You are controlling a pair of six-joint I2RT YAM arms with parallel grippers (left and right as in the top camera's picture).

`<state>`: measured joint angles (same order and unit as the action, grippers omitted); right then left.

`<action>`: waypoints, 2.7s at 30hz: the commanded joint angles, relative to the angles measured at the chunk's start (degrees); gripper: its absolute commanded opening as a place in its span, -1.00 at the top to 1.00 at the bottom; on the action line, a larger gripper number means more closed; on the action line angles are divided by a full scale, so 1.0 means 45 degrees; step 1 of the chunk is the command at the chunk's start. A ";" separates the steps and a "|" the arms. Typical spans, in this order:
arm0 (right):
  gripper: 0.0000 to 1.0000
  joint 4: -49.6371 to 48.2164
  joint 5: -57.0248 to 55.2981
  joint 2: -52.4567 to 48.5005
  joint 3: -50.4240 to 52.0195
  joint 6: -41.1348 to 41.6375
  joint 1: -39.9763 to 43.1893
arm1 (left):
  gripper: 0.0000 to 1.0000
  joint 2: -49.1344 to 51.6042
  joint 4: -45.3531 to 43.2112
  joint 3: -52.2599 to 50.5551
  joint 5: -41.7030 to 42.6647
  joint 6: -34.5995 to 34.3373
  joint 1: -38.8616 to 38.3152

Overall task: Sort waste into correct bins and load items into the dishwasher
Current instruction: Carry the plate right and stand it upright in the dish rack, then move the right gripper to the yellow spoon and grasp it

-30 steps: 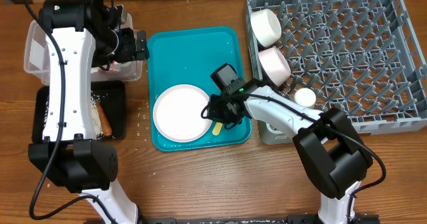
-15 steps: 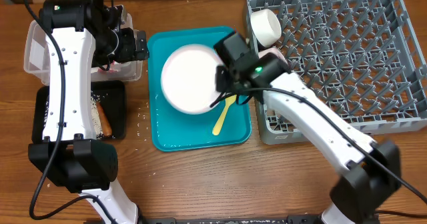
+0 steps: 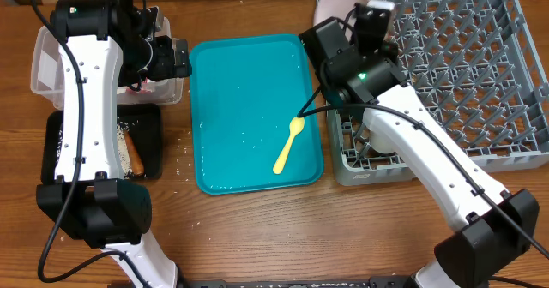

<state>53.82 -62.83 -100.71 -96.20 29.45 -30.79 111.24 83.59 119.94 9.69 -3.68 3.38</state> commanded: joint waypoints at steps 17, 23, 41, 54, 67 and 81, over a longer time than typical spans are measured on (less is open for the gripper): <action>0.92 -0.1948 0.0321 -0.1943 -0.0282 -0.0321 0.3143 | -1.00 0.0010 -0.0005 0.0039 0.0136 0.0155 -0.0005; 0.92 -0.1938 0.0563 -0.2667 -0.0282 -0.0316 0.3143 | -0.99 0.0010 -0.0005 0.0039 0.0136 0.0155 -0.0005; -0.94 -0.1554 0.0520 -0.2793 -0.0359 -0.0316 0.3016 | -1.00 0.0010 -0.0005 0.0039 0.0136 0.0155 -0.0005; -0.59 0.0432 1.3299 -0.0520 -0.0447 0.0826 0.0330 | -1.00 0.0010 -0.0005 0.0039 0.0136 0.0155 -0.0005; -0.39 0.0840 1.1885 -0.3502 0.0476 0.5236 -0.1870 | -1.00 0.0010 -0.0005 0.0039 0.0136 0.0155 -0.0005; -0.29 0.0505 1.2361 -0.5751 0.0476 0.5901 -0.1341 | -0.99 0.0010 -0.0005 0.0039 0.0136 0.0155 -0.0029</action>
<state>57.14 -8.16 -125.43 -94.19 54.08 -38.11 111.24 83.59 119.94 9.67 -3.68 3.38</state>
